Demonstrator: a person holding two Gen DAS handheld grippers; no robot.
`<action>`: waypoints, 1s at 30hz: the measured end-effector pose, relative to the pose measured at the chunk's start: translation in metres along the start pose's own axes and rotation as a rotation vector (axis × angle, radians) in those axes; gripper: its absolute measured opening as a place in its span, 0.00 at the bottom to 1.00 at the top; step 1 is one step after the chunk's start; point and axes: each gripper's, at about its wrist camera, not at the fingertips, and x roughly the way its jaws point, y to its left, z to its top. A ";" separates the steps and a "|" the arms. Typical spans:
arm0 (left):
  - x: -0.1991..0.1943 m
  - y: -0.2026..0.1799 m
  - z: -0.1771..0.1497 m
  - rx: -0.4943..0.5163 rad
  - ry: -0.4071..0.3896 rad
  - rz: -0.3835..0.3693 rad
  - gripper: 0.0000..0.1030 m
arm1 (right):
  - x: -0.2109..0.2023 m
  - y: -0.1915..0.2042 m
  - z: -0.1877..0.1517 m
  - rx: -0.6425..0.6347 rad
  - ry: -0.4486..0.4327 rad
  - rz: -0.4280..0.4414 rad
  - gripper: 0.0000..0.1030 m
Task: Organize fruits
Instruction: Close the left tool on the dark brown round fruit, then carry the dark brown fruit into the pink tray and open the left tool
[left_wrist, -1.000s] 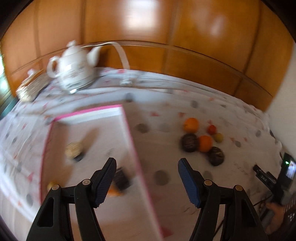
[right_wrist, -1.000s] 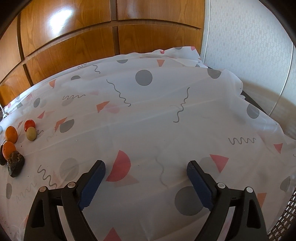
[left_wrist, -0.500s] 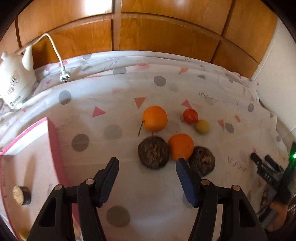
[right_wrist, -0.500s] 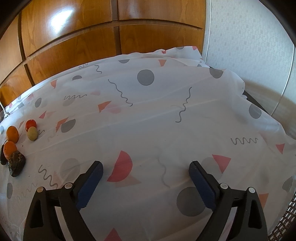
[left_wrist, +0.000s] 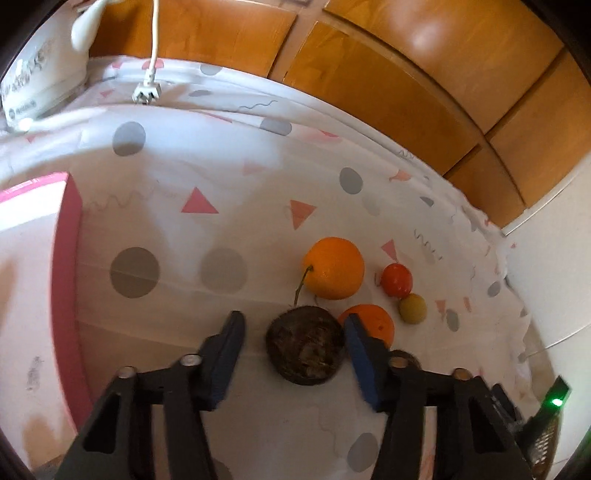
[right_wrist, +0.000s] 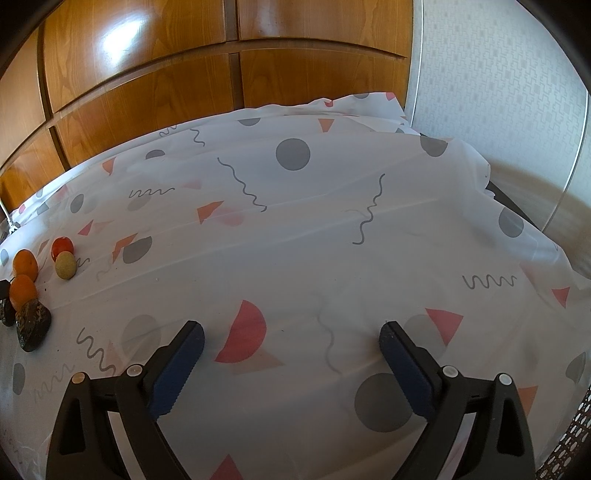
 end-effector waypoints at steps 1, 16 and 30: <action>-0.001 -0.001 -0.002 0.001 0.004 -0.008 0.42 | 0.000 0.000 0.000 0.000 0.000 0.000 0.95; -0.002 -0.007 -0.011 0.104 0.040 0.004 0.40 | -0.001 0.001 0.000 -0.002 -0.001 -0.001 0.96; -0.030 -0.023 -0.063 0.209 0.028 0.063 0.38 | 0.000 0.001 -0.001 -0.003 -0.001 -0.001 0.96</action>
